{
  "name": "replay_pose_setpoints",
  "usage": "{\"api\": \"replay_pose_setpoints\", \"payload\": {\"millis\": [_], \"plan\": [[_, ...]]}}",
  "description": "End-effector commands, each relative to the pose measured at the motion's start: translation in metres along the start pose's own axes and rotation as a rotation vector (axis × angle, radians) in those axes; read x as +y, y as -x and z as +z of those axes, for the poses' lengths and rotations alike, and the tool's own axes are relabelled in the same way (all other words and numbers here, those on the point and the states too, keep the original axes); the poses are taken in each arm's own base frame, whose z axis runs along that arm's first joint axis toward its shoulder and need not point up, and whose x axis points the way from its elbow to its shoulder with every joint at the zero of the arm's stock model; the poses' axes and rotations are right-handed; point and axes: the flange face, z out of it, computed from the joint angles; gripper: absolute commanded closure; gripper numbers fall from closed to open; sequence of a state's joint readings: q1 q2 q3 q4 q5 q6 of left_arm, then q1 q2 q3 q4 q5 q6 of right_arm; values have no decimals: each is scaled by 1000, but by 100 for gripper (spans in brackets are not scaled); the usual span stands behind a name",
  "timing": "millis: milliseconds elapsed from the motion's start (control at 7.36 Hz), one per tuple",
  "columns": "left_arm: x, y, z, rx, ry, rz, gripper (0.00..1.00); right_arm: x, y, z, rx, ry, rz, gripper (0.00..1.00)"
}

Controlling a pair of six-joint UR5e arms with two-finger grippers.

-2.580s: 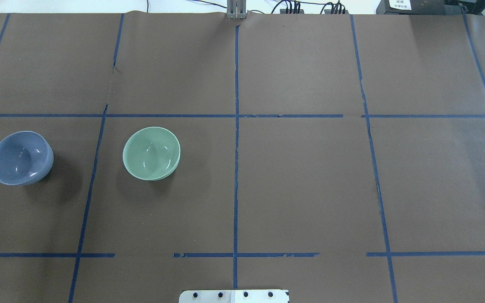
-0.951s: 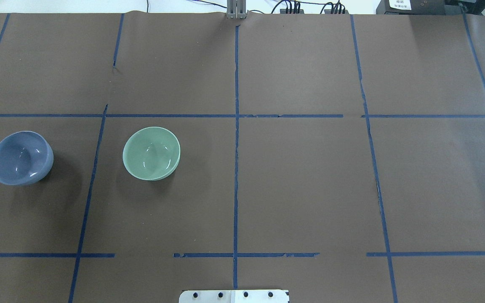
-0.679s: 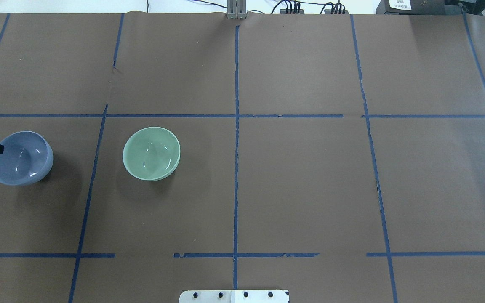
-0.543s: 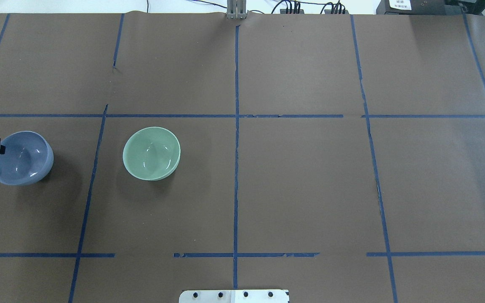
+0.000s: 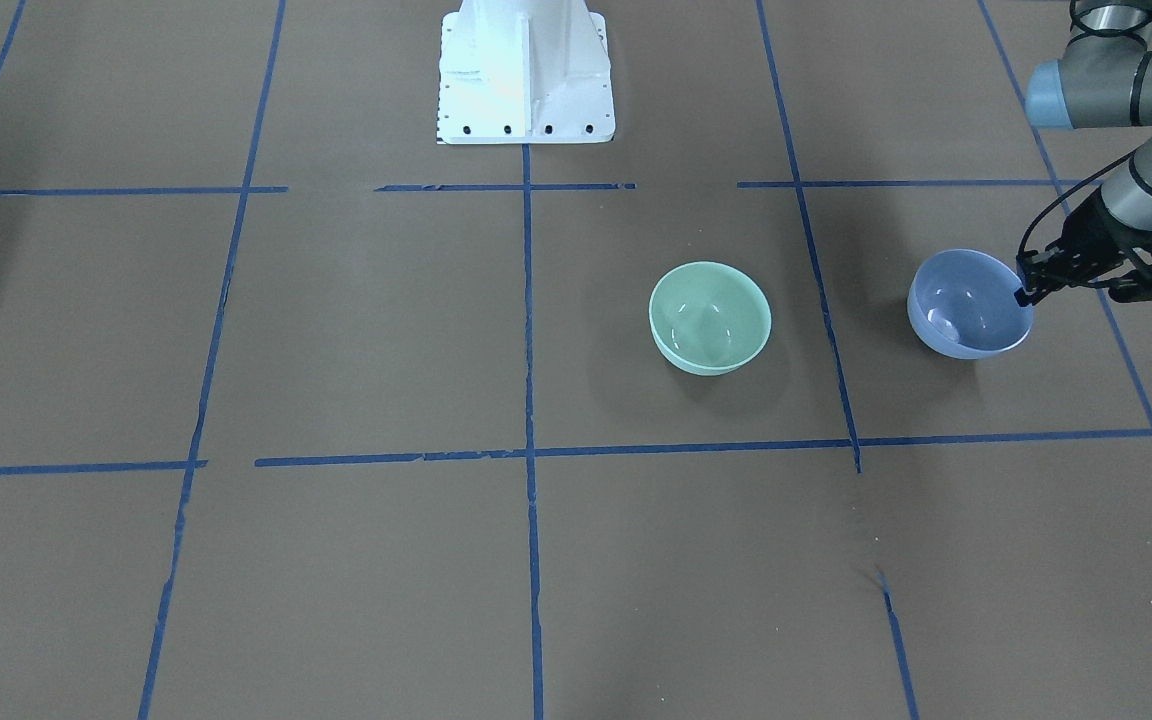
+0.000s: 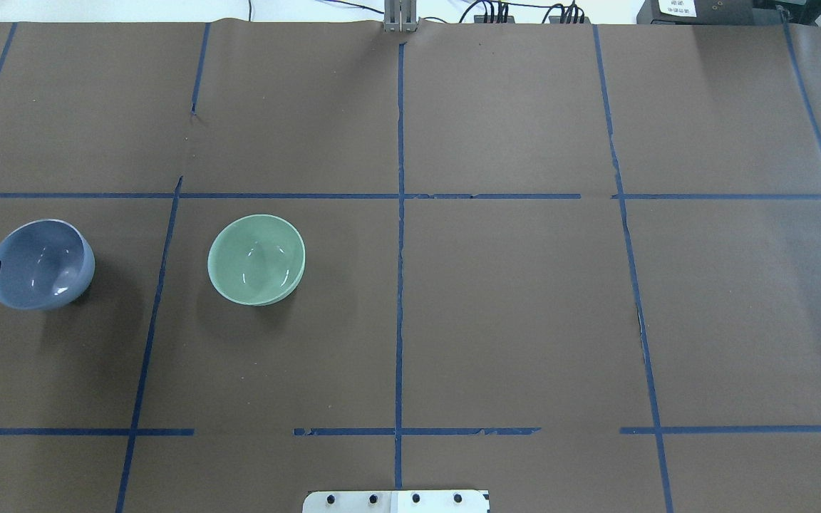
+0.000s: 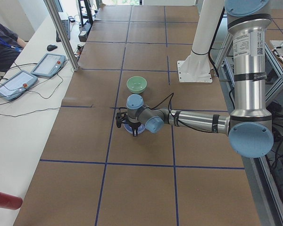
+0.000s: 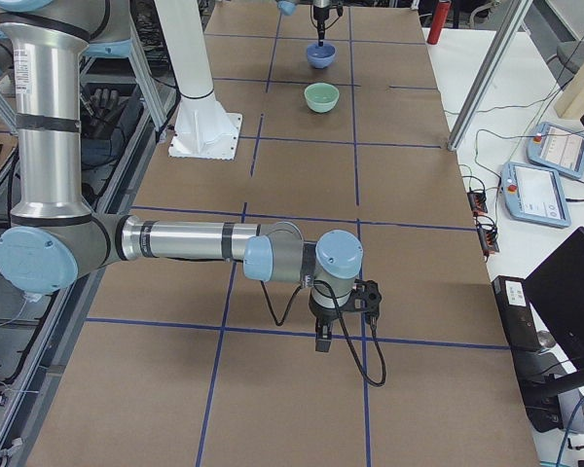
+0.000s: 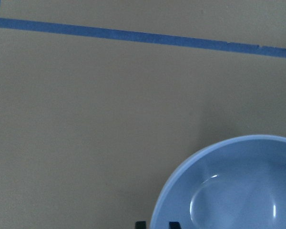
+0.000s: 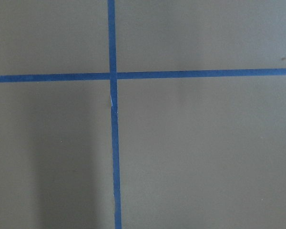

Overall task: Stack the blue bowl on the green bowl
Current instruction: 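Lower the left gripper to the rim of the light blue bowl and grasp it, then lift the light blue bowl with the left gripper and carry it over the green bowl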

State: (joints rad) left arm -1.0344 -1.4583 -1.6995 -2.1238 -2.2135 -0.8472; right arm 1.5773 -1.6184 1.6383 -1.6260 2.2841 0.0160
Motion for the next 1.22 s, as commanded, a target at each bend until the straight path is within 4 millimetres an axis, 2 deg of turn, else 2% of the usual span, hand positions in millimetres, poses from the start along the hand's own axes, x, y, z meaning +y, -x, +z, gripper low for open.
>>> {"api": "replay_pose_setpoints", "payload": {"millis": [0, 272, 407, 543, 679, 815, 1086], "plan": [[0, -9, -11, 10, -16, 6, 100, 0, 0, 0, 0, 0, 1, 0], [1, -40, -47, 35, -45, 25, 100, -1, 0, -1, 0, -2, -1, 0], [7, -64, -76, 7, -27, -2, 100, 0, 0, 0, 0, 0, -1, 0], [11, -100, -112, 5, -29, -49, 100, 0, 0, 0, 0, -1, 0, 0], [2, -131, -131, 25, -45, -126, 100, 0, 0, 0, 0, 0, 1, 0], [-6, -171, -139, 51, -43, -202, 100, 0, 0, 0, 0, 0, 1, 0], [13, -260, -119, 97, 33, -247, 100, 0, 0, 0, 0, 0, -1, 0]]}}
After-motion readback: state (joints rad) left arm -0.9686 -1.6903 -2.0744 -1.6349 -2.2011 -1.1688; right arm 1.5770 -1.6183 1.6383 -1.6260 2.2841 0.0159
